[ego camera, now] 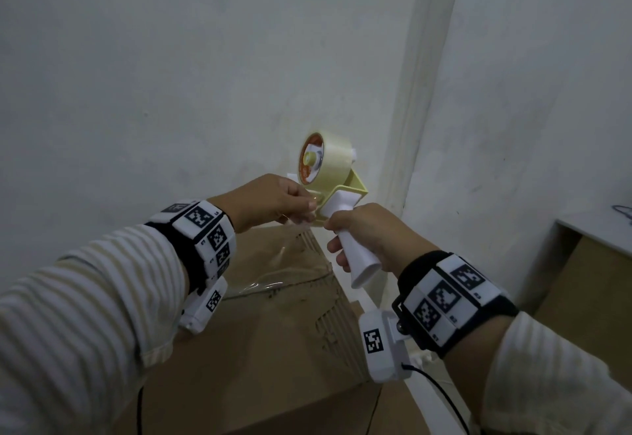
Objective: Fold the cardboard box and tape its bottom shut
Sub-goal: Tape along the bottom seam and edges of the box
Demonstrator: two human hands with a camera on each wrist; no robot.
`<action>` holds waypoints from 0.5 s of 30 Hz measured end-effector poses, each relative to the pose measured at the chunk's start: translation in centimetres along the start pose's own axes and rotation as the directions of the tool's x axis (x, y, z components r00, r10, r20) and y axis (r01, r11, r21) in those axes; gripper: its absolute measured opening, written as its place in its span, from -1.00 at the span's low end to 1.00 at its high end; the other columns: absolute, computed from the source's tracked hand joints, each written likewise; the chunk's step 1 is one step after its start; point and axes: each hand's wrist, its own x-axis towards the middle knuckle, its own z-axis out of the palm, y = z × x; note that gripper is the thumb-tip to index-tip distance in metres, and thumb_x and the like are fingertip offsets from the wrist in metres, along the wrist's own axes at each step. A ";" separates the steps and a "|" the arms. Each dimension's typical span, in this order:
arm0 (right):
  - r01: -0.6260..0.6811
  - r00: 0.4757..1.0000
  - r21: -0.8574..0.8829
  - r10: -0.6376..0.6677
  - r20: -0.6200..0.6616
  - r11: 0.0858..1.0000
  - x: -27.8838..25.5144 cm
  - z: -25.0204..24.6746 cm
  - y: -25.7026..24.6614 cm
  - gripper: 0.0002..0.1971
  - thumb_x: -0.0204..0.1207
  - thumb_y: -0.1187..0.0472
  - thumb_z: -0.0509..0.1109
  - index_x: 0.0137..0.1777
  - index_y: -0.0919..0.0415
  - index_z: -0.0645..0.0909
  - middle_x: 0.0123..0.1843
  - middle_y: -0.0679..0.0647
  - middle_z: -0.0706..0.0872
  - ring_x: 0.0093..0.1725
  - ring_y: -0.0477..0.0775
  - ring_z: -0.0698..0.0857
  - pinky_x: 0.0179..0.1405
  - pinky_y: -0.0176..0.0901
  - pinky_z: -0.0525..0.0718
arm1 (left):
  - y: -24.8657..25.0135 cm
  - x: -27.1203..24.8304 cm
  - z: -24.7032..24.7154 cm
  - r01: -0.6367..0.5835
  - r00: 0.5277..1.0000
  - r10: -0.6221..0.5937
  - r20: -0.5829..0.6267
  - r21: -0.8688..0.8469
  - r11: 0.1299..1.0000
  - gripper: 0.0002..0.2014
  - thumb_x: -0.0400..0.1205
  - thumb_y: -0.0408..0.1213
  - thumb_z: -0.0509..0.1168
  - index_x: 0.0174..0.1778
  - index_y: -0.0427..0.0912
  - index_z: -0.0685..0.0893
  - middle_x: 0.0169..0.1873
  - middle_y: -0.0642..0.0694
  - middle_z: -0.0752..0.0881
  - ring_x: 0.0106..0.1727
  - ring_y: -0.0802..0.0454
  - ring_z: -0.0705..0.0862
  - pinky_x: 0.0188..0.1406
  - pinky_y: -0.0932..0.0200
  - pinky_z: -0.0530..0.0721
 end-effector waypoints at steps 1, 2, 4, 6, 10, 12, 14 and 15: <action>-0.003 1.000 -0.017 0.003 0.004 1.000 0.1 0.1 0.1 -0.76 0.49 0.24 0.42 0.07 0.37 0.54 -0.26 0.34 0.71 -0.50 0.20 0.64 -0.47 -0.12 0.66 | 0.1 0.0 -0.1 -0.013 1.000 0.013 -0.010 0.075 0.997 -0.84 0.57 -0.26 0.36 -0.11 -0.27 0.79 -0.22 -0.14 0.83 -0.26 0.13 0.72 -0.28 0.31 0.63; -0.005 1.000 -0.033 0.005 0.006 0.999 0.1 0.2 0.2 -0.73 0.49 0.24 0.42 0.10 0.38 0.54 -0.25 0.35 0.71 -0.50 0.21 0.64 -0.48 -0.13 0.66 | 0.3 0.0 -0.2 -0.020 1.000 0.023 -0.016 0.174 0.984 -0.84 0.55 -0.29 0.36 -0.12 -0.29 0.79 -0.19 -0.17 0.83 -0.23 0.07 0.73 -0.26 0.30 0.65; -0.008 1.000 -0.043 0.008 0.002 0.999 0.1 0.3 0.3 -0.71 0.49 0.24 0.42 0.12 0.39 0.54 -0.26 0.34 0.71 -0.51 0.20 0.64 -0.50 -0.14 0.66 | 0.5 0.0 -0.2 -0.021 0.999 0.038 -0.032 0.408 0.913 -0.83 0.55 -0.29 0.31 -0.13 -0.27 0.78 -0.17 -0.13 0.84 -0.20 -0.01 0.76 -0.16 0.23 0.69; -0.010 1.000 -0.017 0.010 -0.005 1.000 0.1 0.3 0.2 -0.73 0.49 0.25 0.41 0.10 0.41 0.55 -0.29 0.34 0.70 -0.53 0.19 0.63 -0.50 -0.13 0.65 | 0.5 0.2 -0.1 -0.010 0.991 0.084 -0.101 0.577 0.817 -0.80 0.58 -0.22 0.28 -0.11 -0.22 0.77 -0.14 -0.08 0.83 -0.23 -0.02 0.72 -0.12 0.13 0.65; -0.028 1.000 0.052 0.029 -0.009 0.998 0.1 -0.2 -0.5 -0.75 0.50 0.27 0.40 0.09 0.43 0.55 -0.35 0.32 0.69 -0.56 0.17 0.61 -0.52 -0.14 0.63 | -0.1 0.0 0.3 -0.048 0.951 0.162 -0.263 0.390 0.919 -0.84 0.59 -0.09 0.34 -0.03 -0.09 0.65 -0.31 0.01 0.76 -0.27 0.08 0.71 -0.15 0.16 0.62; -0.029 1.000 0.047 0.029 -0.002 0.998 0.0 -0.4 -0.7 -0.76 0.50 0.28 0.40 0.07 0.42 0.55 -0.35 0.32 0.69 -0.56 0.17 0.61 -0.51 -0.14 0.63 | -0.4 -0.3 0.5 -0.134 0.942 0.219 -0.254 0.313 0.940 -0.88 0.60 -0.16 0.35 0.01 -0.04 0.59 -0.30 -0.03 0.78 -0.25 0.05 0.75 -0.14 0.18 0.65; -0.034 0.999 0.034 0.034 0.001 0.999 0.0 -0.5 -0.7 -0.76 0.49 0.28 0.40 0.07 0.41 0.54 -0.35 0.32 0.69 -0.56 0.17 0.61 -0.51 -0.13 0.63 | -0.5 -0.4 0.5 -0.212 0.935 0.287 -0.209 0.323 0.922 -0.85 0.62 -0.24 0.31 0.10 -0.06 0.66 -0.21 -0.10 0.82 -0.20 0.01 0.77 -0.04 0.17 0.67; -0.037 0.999 0.033 0.037 0.004 0.999 0.0 -0.6 -0.6 -0.76 0.50 0.28 0.40 0.08 0.42 0.54 -0.35 0.32 0.69 -0.56 0.17 0.61 -0.51 -0.13 0.63 | -0.6 -0.4 0.5 -0.232 0.934 0.306 -0.183 0.341 0.911 -0.82 0.63 -0.26 0.31 0.12 -0.07 0.71 -0.14 -0.12 0.83 -0.17 0.04 0.76 0.00 0.21 0.66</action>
